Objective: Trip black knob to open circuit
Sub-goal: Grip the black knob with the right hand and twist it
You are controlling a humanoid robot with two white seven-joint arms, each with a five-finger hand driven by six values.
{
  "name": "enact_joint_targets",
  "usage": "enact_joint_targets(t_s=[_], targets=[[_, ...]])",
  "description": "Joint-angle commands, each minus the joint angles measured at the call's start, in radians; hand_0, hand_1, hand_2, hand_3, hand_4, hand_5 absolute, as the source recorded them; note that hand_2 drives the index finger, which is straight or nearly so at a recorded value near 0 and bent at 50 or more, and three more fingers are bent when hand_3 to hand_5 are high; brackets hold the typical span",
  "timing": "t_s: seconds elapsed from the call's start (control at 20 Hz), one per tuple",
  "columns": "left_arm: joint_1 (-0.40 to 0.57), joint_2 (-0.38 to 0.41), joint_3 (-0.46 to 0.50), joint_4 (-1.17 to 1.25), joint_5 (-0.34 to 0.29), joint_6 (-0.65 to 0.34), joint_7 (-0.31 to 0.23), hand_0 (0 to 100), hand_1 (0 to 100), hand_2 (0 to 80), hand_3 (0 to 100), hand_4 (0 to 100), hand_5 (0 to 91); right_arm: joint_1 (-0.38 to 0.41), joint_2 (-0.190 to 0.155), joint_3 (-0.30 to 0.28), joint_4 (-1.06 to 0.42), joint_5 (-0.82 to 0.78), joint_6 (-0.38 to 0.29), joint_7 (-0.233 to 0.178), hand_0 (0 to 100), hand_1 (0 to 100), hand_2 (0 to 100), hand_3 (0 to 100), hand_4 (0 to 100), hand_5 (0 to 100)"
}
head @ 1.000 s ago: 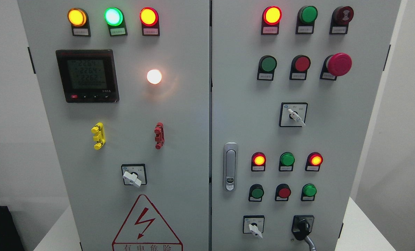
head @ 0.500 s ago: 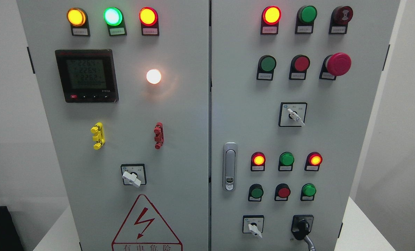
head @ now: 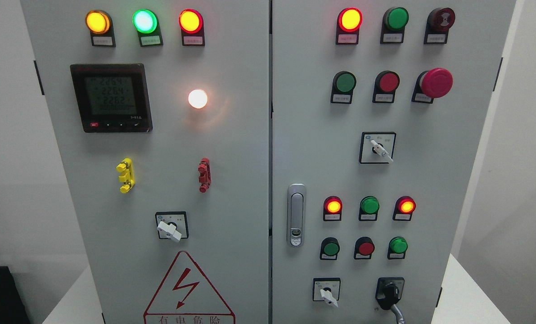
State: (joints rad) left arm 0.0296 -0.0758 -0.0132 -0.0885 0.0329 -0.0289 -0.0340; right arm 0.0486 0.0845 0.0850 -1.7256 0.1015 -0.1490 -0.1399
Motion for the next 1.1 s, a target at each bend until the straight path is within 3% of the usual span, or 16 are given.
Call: enact_joint_targets(t_s=[0.0, 1.05], targets=[[0.000, -0.001, 0.001, 0.001, 0.002, 0.000, 0.000, 12, 39, 0.0, 0, 0, 0.0, -0.023, 0.004, 0.039, -0.045, 0.009, -0.020, 0.022, 69, 69, 0, 100, 100, 99], [0.000, -0.001, 0.001, 0.001, 0.002, 0.001, 0.000, 12, 39, 0.0, 0, 0, 0.0, -0.035, 0.006, 0.058, -0.057, 0.007, -0.020, 0.022, 69, 69, 0, 100, 100, 99]])
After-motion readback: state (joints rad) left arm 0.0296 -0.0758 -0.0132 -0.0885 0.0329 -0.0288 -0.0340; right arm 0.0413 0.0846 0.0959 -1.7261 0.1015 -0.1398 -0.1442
